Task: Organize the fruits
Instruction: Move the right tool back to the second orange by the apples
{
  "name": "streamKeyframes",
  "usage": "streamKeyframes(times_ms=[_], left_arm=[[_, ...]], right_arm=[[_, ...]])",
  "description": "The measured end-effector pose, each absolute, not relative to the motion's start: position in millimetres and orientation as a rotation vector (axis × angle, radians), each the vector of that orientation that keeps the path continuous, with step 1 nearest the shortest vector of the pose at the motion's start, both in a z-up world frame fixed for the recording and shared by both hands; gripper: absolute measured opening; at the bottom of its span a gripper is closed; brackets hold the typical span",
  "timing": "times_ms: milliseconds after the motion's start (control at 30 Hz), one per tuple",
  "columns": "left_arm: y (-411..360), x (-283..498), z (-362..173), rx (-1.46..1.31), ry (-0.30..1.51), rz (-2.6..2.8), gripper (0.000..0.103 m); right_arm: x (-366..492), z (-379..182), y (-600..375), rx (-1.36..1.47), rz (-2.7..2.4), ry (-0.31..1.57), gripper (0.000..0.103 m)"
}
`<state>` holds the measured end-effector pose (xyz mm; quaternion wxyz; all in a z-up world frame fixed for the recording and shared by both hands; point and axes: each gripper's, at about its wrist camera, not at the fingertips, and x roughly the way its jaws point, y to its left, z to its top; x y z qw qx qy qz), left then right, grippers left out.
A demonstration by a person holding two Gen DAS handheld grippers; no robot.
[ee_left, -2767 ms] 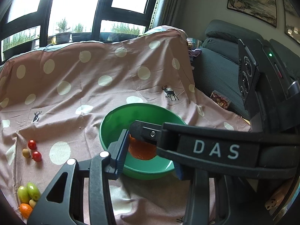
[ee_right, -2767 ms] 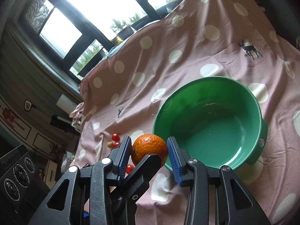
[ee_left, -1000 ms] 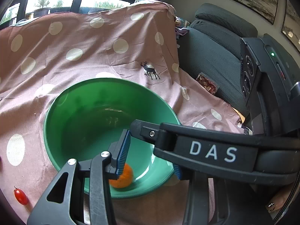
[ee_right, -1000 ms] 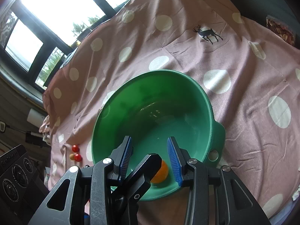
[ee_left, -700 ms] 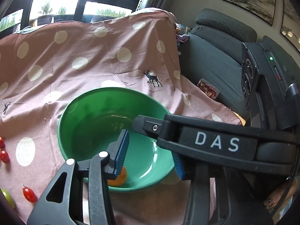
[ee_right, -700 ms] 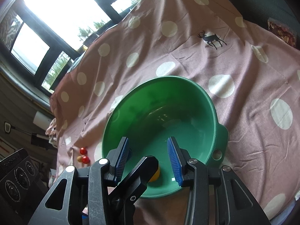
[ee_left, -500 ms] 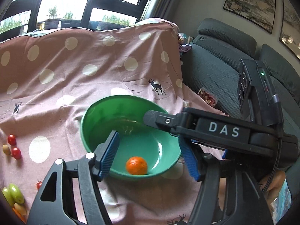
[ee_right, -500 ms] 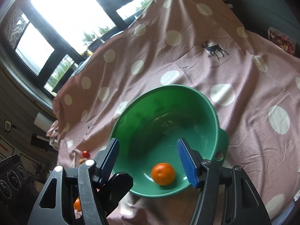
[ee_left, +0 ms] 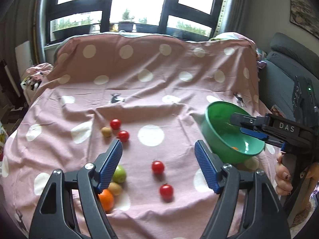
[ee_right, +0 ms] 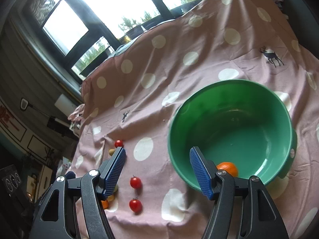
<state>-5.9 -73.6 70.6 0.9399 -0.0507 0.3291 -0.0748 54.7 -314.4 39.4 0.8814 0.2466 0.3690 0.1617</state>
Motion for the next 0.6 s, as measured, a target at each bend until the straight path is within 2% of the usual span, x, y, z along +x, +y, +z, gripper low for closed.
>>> streamKeyframes(times_ms=[233, 600], left_arm=[[-4, -18, 42, -0.229, 0.684, 0.020, 0.076], [31, -5, 9, -0.285, 0.753, 0.119, 0.075]], right_arm=[[57, 32, -261, 0.443, 0.463, 0.815, 0.067], [60, 7, -202, 0.349, 0.529, 0.881, 0.067]])
